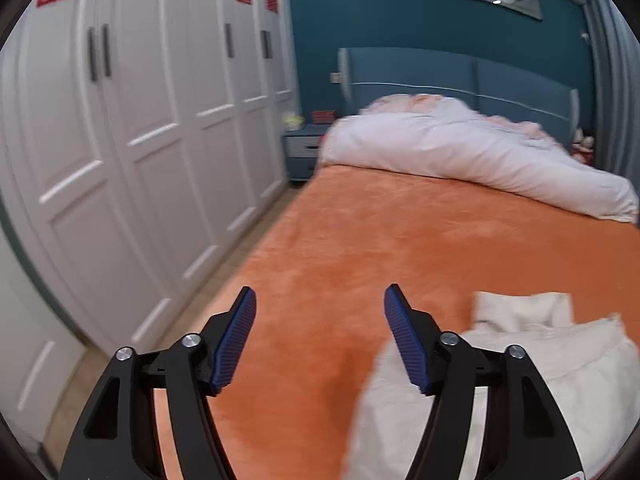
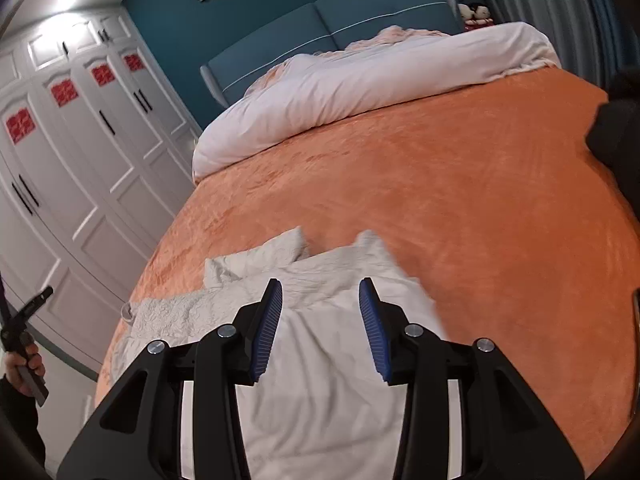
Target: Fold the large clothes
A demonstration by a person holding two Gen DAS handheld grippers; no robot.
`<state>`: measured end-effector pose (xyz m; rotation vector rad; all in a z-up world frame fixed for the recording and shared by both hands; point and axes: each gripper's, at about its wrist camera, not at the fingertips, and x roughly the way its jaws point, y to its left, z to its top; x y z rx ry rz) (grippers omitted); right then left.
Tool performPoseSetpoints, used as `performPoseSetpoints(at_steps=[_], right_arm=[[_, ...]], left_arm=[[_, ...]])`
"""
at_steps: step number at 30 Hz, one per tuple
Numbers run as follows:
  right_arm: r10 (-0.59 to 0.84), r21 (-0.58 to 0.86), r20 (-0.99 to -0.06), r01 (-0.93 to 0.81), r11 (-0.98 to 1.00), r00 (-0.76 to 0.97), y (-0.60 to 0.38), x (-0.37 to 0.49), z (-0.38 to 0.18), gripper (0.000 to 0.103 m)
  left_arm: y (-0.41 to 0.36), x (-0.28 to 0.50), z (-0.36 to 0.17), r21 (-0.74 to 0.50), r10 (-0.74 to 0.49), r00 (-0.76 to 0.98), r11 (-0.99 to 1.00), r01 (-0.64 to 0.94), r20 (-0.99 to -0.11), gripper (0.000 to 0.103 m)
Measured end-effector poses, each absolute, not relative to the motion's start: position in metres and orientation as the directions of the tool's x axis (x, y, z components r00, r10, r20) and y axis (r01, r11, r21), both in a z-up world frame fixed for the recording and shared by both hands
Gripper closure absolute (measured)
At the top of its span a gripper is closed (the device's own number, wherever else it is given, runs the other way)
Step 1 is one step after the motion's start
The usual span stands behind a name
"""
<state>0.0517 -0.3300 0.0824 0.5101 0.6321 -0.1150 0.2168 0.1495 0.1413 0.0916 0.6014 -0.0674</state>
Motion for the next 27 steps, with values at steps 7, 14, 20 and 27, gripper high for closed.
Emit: performPoseSetpoints(at_steps=[7,14,20,27], right_arm=[[0.005,0.292,-0.656,0.248,0.924,0.755,-0.292,0.107,0.064,0.064],[-0.095,0.230,-0.732,0.376,0.898,0.675,-0.323,0.124,0.006,0.066],[-0.055,0.289,-0.719,0.370,0.883,0.692,-0.343,0.110,-0.035,0.066],[-0.060,0.292,-0.703,0.365,0.884,0.708,-0.341,0.110,-0.048,0.065]], left_arm=[[0.053,0.232,0.064,-0.010,-0.150,0.719,0.981,0.195,-0.679,0.033],[0.021,0.254,0.010,0.007,-0.111,0.681,0.986,0.168,-0.724,0.033],[0.025,0.270,-0.034,0.017,-0.102,0.648,0.984,0.175,-0.755,0.026],[0.019,0.272,-0.058,0.014,-0.104,0.683,0.986,0.165,-0.723,0.020]])
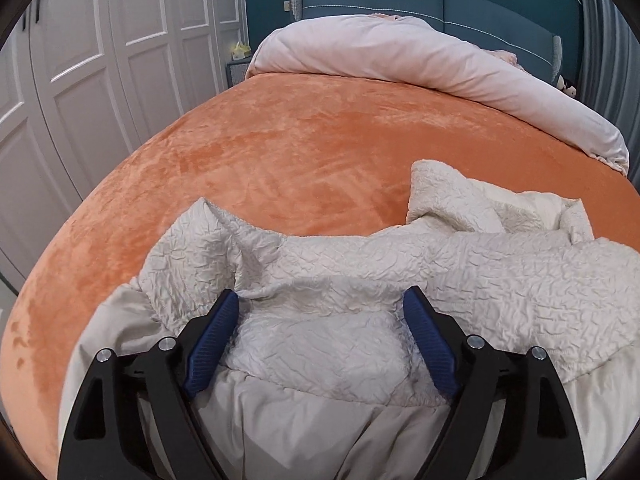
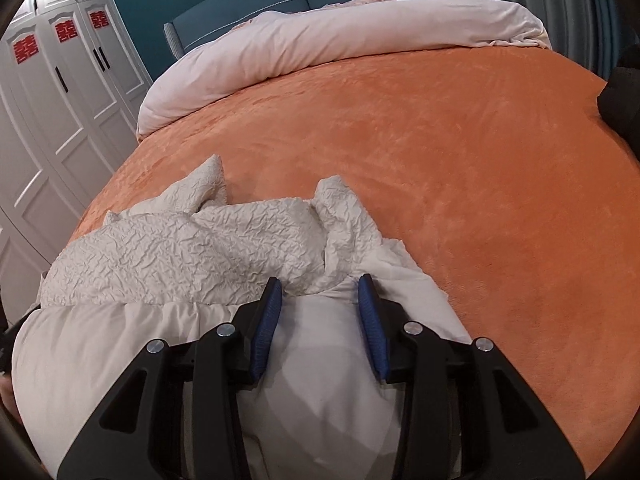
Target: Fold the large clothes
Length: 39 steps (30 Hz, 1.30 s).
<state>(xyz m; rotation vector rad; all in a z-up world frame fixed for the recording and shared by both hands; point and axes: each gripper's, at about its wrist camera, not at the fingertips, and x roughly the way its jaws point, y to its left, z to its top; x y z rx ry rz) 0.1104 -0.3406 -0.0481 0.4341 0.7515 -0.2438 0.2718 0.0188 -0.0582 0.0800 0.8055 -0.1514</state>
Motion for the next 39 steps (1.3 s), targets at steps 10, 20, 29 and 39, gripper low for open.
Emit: performPoseSetpoints(at_steps=[10,20,29,39], right_arm=[[0.077,0.249,-0.632,0.109,0.962,0.771,-0.250,0.188,0.064,0.061],[0.239,0.276,-0.838,0.003,0.961,0.490,-0.137,0.369,-0.004,0.062],[0.217,0.373,-0.811,0.195,0.907,0.543,-0.190,0.382,-0.027,0.103],[0.142,0.365,-0.783,0.263,0.893,0.606,-0.312,0.285,0.008,0.083]], left_arm=[[0.023,0.277,-0.071,-0.034,-0.140,0.666,0.985,0.169,-0.733,0.019],[0.025,0.278,-0.073,-0.049,-0.149,0.664,0.985,0.167,-0.733,0.019],[0.025,0.279,-0.079,-0.064,-0.158,0.659,0.984,0.165,-0.735,0.019],[0.024,0.283,-0.068,-0.065,-0.165,0.633,0.982,0.179,-0.756,0.019]])
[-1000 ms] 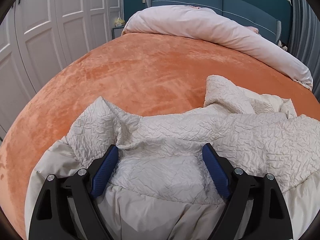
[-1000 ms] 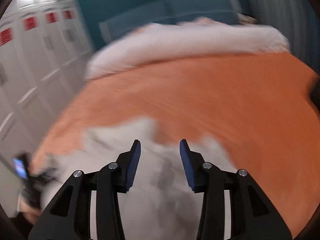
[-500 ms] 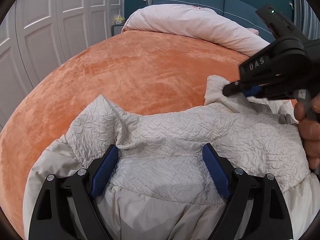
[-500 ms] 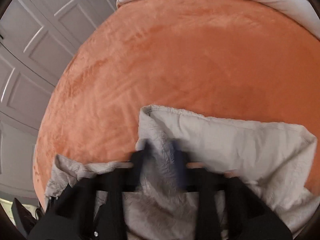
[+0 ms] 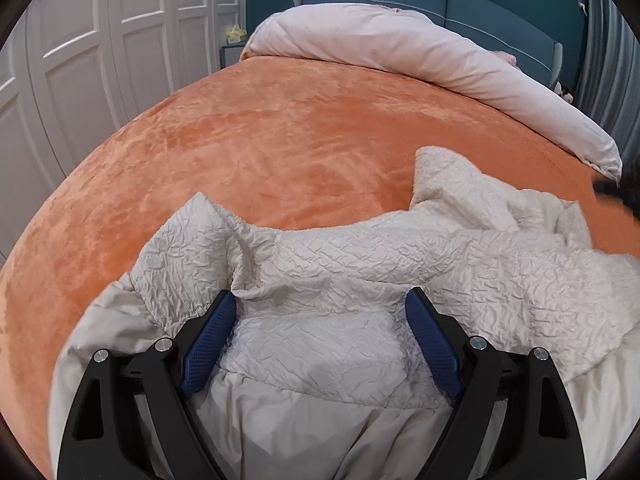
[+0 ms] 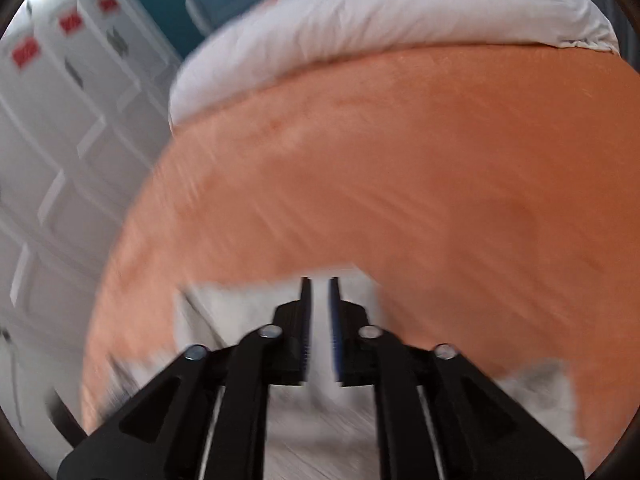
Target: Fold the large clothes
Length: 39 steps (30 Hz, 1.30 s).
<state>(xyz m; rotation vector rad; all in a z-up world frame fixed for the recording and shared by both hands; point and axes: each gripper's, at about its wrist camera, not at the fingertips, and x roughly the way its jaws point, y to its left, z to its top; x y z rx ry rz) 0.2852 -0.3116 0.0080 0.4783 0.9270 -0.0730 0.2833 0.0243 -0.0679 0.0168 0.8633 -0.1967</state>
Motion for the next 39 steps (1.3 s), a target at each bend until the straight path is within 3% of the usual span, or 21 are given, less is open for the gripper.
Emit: performPoseSetpoints(at_steps=[3,7,8,9,11,15,18,23,27,32,33,34,35,38,39], right_arm=[[0.162,0.353,-0.816,0.256,0.900,0.554,-0.326,0.265,-0.013,0.074],[0.271,0.439,-0.815,0.240,0.866,0.513,-0.328,0.277,-0.035,0.067],[0.296,0.452,-0.815,0.227,0.863,0.498,-0.323,0.284,-0.040,0.073],[0.306,0.442,-0.825,0.204,0.874,0.475,-0.312,0.298,-0.041,0.093],[0.243,0.359,-0.845,0.166,0.919,0.477,-0.296,0.309,-0.029,0.096],[0.199,0.323,-0.832,0.161,0.932,0.518,-0.290,0.318,-0.031,0.096],[0.194,0.300,-0.870,0.176,0.937,0.452,-0.288,0.329,-0.055,0.095],[0.299,0.509,-0.678,0.135,0.850,0.671,-0.329,0.286,0.001,0.092],[0.220,0.442,-0.745,0.219,0.870,0.629,-0.362,0.253,-0.010,0.092],[0.229,0.405,-0.801,0.218,0.888,0.553,-0.356,0.242,-0.042,0.092],[0.223,0.392,-0.805,0.212,0.895,0.549,-0.354,0.241,-0.044,0.092],[0.214,0.374,-0.812,0.203,0.905,0.543,-0.351,0.239,-0.047,0.092],[0.212,0.366,-0.816,0.198,0.909,0.538,-0.348,0.237,-0.049,0.093],[0.204,0.357,-0.825,0.207,0.911,0.527,-0.346,0.241,-0.046,0.091],[0.208,0.369,-0.816,0.208,0.906,0.539,-0.347,0.241,-0.039,0.091]], left_arm=[[0.023,0.289,-0.040,-0.141,-0.227,0.626,0.973,0.184,-0.746,0.019],[-0.008,0.304,-0.006,-0.245,-0.347,0.590,0.937,0.248,-0.729,0.019],[-0.019,0.307,-0.005,-0.243,-0.361,0.574,0.931,0.274,-0.735,0.019],[-0.035,0.309,-0.008,-0.214,-0.358,0.557,0.927,0.307,-0.749,0.019],[-0.062,0.306,-0.020,-0.118,-0.310,0.550,0.927,0.356,-0.775,0.019],[-0.090,0.300,-0.052,-0.007,-0.236,0.547,0.922,0.387,-0.803,0.019],[-0.089,0.305,-0.064,-0.026,-0.232,0.541,0.933,0.360,-0.809,0.017],[-0.079,0.302,-0.042,-0.079,-0.296,0.541,0.919,0.387,-0.787,0.019],[-0.096,0.320,-0.003,-0.207,-0.425,0.523,0.882,0.424,-0.739,0.019],[-0.178,0.361,-0.027,-0.267,-0.450,0.299,0.828,0.494,-0.842,0.018],[-0.187,0.364,-0.037,-0.257,-0.428,0.277,0.833,0.490,-0.860,0.023],[-0.195,0.368,-0.050,-0.231,-0.390,0.259,0.845,0.482,-0.884,0.045],[-0.199,0.371,-0.065,-0.163,-0.310,0.265,0.872,0.461,-0.913,0.059],[-0.185,0.372,-0.071,-0.184,-0.328,0.312,0.892,0.413,-0.892,0.073],[-0.180,0.368,-0.070,-0.165,-0.315,0.351,0.903,0.397,-0.882,0.084]])
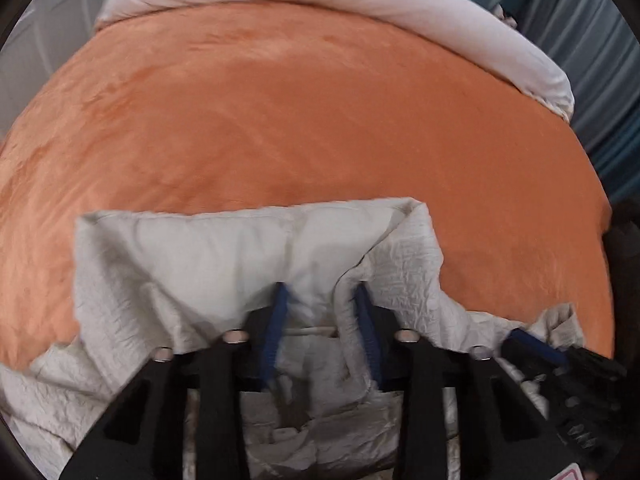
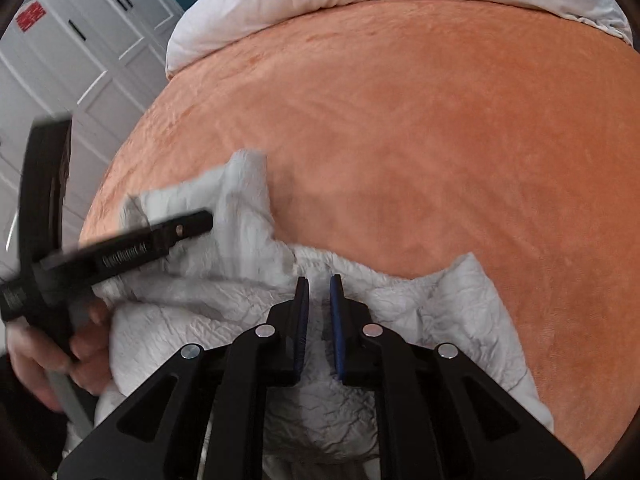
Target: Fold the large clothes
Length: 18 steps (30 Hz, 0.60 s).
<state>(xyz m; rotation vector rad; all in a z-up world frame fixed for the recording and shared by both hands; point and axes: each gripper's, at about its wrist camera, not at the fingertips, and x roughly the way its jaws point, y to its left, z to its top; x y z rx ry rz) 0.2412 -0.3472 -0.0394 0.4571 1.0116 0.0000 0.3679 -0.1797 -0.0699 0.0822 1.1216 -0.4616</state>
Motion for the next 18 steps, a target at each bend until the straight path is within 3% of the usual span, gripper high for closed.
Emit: performPoseSetpoints(at_steps=[1,2,5,9,11,13,14,17,18], right_arm=[[0.229,0.389,-0.799,0.188,0.902,0.555,-0.344,0.244,-0.032,0.091],[0.242,0.394,-0.793,0.167,0.904,0.560,-0.339,0.246,-0.027,0.091],[0.193,0.310,-0.839,0.156,0.938,0.509,-0.328,0.255,-0.047,0.094],[0.232,0.362,-0.842,0.191,0.912,0.487,-0.339,0.254,-0.059,0.093],[0.216,0.343,-0.843,0.183,0.921,0.493,-0.336,0.251,-0.052,0.092],[0.212,0.340,-0.842,0.182,0.923,0.495,-0.335,0.249,-0.052,0.092],[0.217,0.348,-0.839,0.186,0.919,0.498,-0.337,0.248,-0.052,0.092],[0.230,0.366,-0.833,0.190,0.911,0.504,-0.340,0.244,-0.052,0.092],[0.237,0.373,-0.832,0.190,0.908,0.502,-0.341,0.243,-0.051,0.092]], left_arm=[[-0.174,0.366,-0.070,-0.127,-0.274,0.393,0.924,0.361,-0.878,0.103],[-0.167,0.366,-0.072,-0.110,-0.241,0.417,0.943,0.315,-0.876,0.103],[-0.143,0.375,-0.082,-0.217,-0.294,0.397,0.949,0.229,-0.869,0.103],[-0.148,0.368,-0.062,-0.200,-0.310,0.425,0.938,0.283,-0.850,0.102],[-0.151,0.360,-0.050,-0.238,-0.384,0.427,0.903,0.357,-0.818,0.091],[-0.163,0.357,-0.043,-0.229,-0.413,0.414,0.876,0.425,-0.811,0.038],[-0.172,0.358,-0.044,-0.192,-0.388,0.409,0.876,0.443,-0.826,0.031],[-0.191,0.368,-0.057,-0.133,-0.328,0.352,0.869,0.476,-0.877,0.033],[-0.197,0.373,-0.071,-0.169,-0.331,0.267,0.857,0.487,-0.905,0.054]])
